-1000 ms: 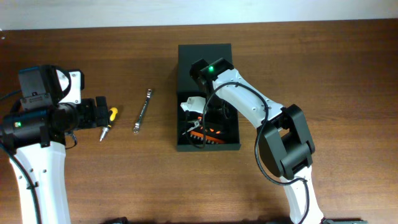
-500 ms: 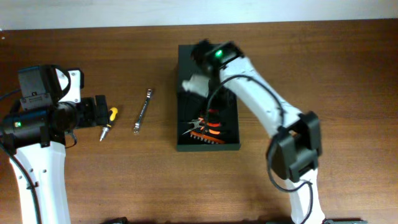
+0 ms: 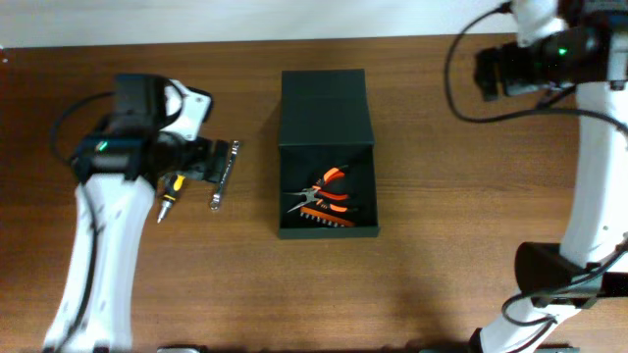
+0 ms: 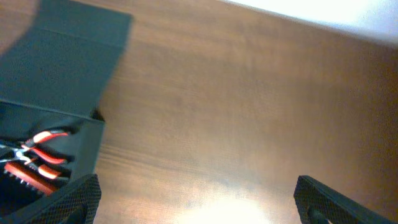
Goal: Pack container
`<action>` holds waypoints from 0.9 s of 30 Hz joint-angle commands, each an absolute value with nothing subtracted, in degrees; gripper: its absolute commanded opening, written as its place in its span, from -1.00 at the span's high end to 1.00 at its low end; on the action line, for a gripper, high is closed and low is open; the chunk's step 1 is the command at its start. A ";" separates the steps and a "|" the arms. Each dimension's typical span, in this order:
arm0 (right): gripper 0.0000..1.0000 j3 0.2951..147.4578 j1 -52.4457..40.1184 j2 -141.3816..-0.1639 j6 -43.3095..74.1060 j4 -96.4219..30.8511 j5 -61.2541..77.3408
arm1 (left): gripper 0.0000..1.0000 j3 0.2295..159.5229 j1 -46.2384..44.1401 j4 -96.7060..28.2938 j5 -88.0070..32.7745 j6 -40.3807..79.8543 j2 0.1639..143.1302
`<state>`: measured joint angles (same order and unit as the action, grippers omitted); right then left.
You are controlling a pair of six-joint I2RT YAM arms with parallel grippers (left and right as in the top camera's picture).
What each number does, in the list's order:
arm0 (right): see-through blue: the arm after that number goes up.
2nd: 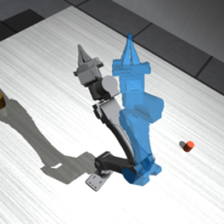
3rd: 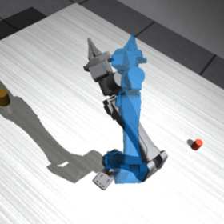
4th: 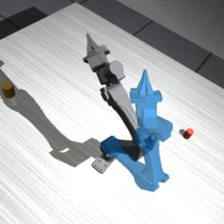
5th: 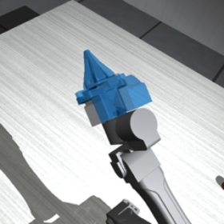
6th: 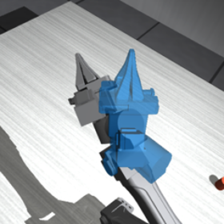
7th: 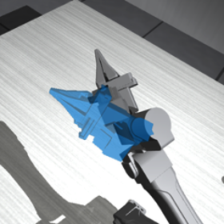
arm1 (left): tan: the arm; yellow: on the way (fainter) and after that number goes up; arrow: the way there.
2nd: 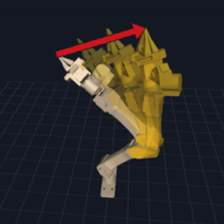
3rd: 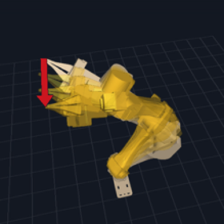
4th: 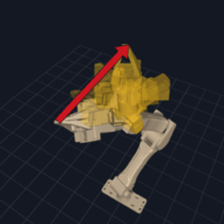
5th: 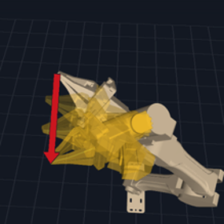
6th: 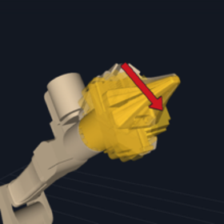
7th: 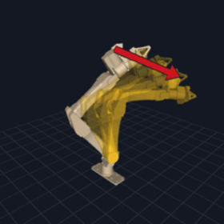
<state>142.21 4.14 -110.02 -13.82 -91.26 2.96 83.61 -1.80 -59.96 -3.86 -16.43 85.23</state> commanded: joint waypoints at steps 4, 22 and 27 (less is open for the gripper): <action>-0.98 138.96 12.43 -111.04 -11.29 -92.60 7.77 | -0.99 84.12 -3.01 -59.07 -3.44 -18.11 100.27; -0.98 132.31 13.89 -111.07 -11.31 -90.41 7.77 | -0.99 84.12 -2.96 -54.15 -3.20 -18.04 121.67; -0.98 131.79 13.89 -111.07 -11.31 -89.97 7.77 | -0.99 84.12 -2.96 -52.75 -1.08 -18.02 121.93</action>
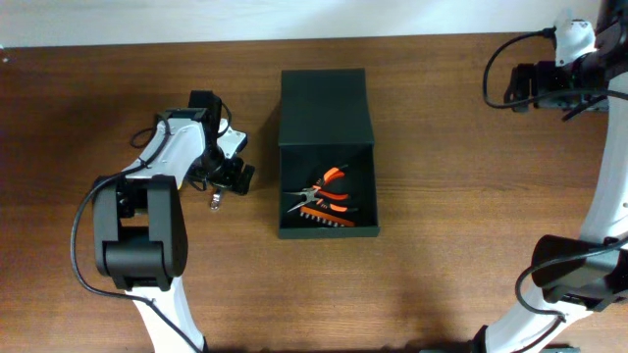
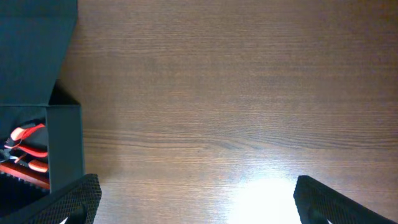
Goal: Pack container
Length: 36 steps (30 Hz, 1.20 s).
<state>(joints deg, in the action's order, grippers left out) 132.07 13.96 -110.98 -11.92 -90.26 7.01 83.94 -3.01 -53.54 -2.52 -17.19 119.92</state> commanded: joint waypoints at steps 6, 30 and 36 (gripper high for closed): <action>-0.98 131.79 13.89 -111.07 -11.31 -89.97 7.77 | -0.99 84.12 -2.96 -52.71 0.95 -17.63 121.93; -0.98 131.79 13.89 -111.07 -11.31 -90.00 7.77 | 0.23 84.09 -3.01 -52.75 1.10 -16.29 121.93; -0.98 131.79 13.89 -111.07 -11.31 -90.00 7.77 | 0.56 84.09 -3.01 -52.75 1.10 -16.29 121.93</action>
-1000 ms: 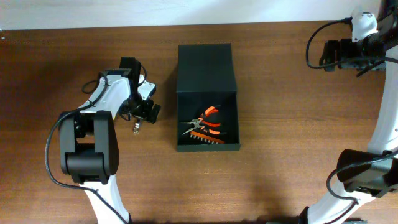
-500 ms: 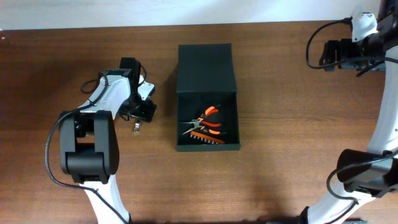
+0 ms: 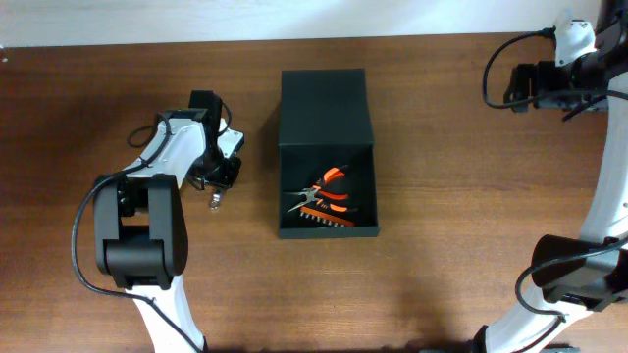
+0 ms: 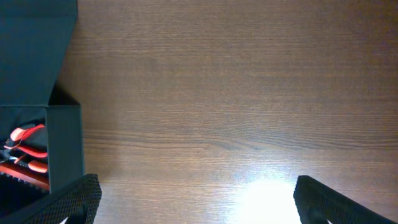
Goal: Pack container
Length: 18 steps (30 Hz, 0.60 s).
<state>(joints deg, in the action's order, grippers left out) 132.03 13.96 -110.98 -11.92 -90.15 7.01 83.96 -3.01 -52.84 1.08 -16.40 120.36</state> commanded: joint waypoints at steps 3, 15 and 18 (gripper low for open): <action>-0.98 131.79 13.89 -111.07 -11.31 -90.00 7.77 | 0.81 84.09 -3.01 -52.80 1.10 -16.29 121.93; -0.98 131.79 13.89 -111.07 -11.31 -90.00 7.77 | 0.96 95.61 -3.88 -63.40 -2.20 -12.23 121.10; -0.98 131.79 13.89 -111.07 -11.31 -90.02 7.77 | 0.97 103.18 -5.30 -67.81 -2.63 -12.29 119.55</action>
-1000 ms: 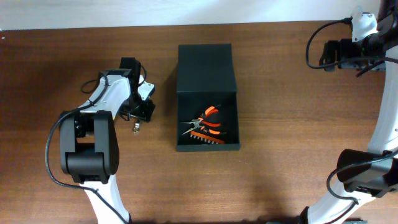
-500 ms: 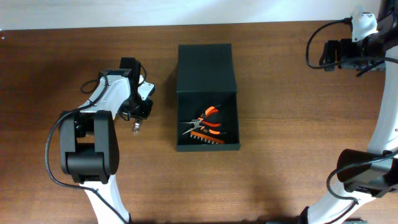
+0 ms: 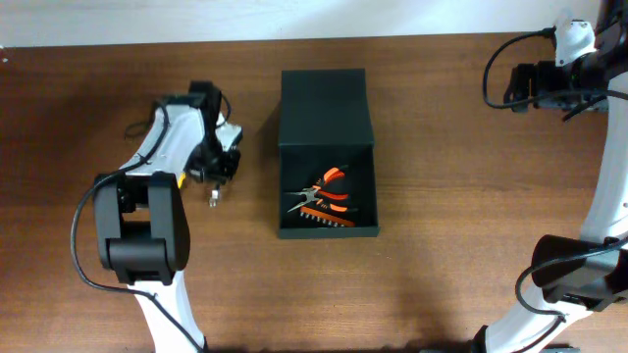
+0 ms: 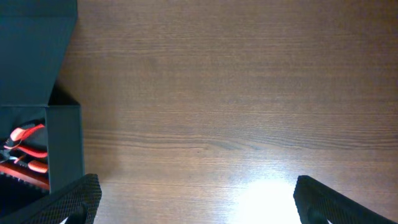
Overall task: Pack container
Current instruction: 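Lift the silver wrench and lower it into the box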
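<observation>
The black box (image 3: pixel 328 227) lies open mid-table, its lid (image 3: pixel 322 103) folded back toward the far side. Inside rest orange-handled pliers (image 3: pixel 332 196) and a row of bits (image 3: pixel 319 221); the right wrist view catches the pliers (image 4: pixel 28 140) at its left edge. Left of the box, my left gripper (image 3: pixel 218 165) is down at the table, shut on a silver wrench (image 3: pixel 213 197) whose lower end pokes out beneath it. A yellow-handled screwdriver (image 3: pixel 180 180) shows just beside the arm. My right gripper (image 4: pixel 193 202) hovers open over bare wood at the far right.
The left arm (image 3: pixel 167 137) arches over the table's left side, with its base (image 3: pixel 142 245) near the front. The right arm (image 3: pixel 608 176) stands along the right edge. Brown wood surrounds the box.
The left wrist has shifted slightly toward the far side and left, and the wrench's visible end has gone a little that way with it. The right arm has not moved.
First the left arm was over the screwdriver and wrench, both lying in plain view, while the right arm was swinging away from the box. Then the left gripper stood open around the wrench. Later its fingers had narrowed onto it, and now it sits slightly farther back.
</observation>
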`<action>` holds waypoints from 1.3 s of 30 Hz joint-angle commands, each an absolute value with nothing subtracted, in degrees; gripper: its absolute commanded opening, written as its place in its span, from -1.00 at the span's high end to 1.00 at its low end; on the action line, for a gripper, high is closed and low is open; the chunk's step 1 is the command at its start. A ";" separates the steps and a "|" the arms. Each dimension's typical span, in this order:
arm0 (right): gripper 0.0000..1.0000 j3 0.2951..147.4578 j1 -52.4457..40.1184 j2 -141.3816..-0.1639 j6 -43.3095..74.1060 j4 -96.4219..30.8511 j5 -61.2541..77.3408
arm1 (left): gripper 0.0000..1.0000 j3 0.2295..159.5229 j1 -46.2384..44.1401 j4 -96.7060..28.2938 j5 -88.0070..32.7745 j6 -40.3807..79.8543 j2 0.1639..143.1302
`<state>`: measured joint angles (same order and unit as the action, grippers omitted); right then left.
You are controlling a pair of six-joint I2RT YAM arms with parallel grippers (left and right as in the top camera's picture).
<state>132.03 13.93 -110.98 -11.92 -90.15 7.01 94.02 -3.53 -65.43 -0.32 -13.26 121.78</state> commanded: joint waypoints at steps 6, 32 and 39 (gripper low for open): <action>-0.98 131.79 13.91 -111.07 -11.31 -89.97 7.75 | 0.96 114.98 -11.22 -70.54 -7.68 -21.91 114.17; -0.97 131.79 13.91 -111.07 -11.51 -90.02 7.77 | 0.96 100.60 -30.35 -70.02 -7.70 -47.20 113.82; -0.98 131.79 13.89 -111.07 -11.51 -90.21 7.77 | 0.96 94.56 -28.69 -63.11 -7.70 -47.22 114.30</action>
<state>132.03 13.96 -110.98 -11.97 -90.04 7.03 96.53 -29.19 -64.60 -7.46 -46.11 113.38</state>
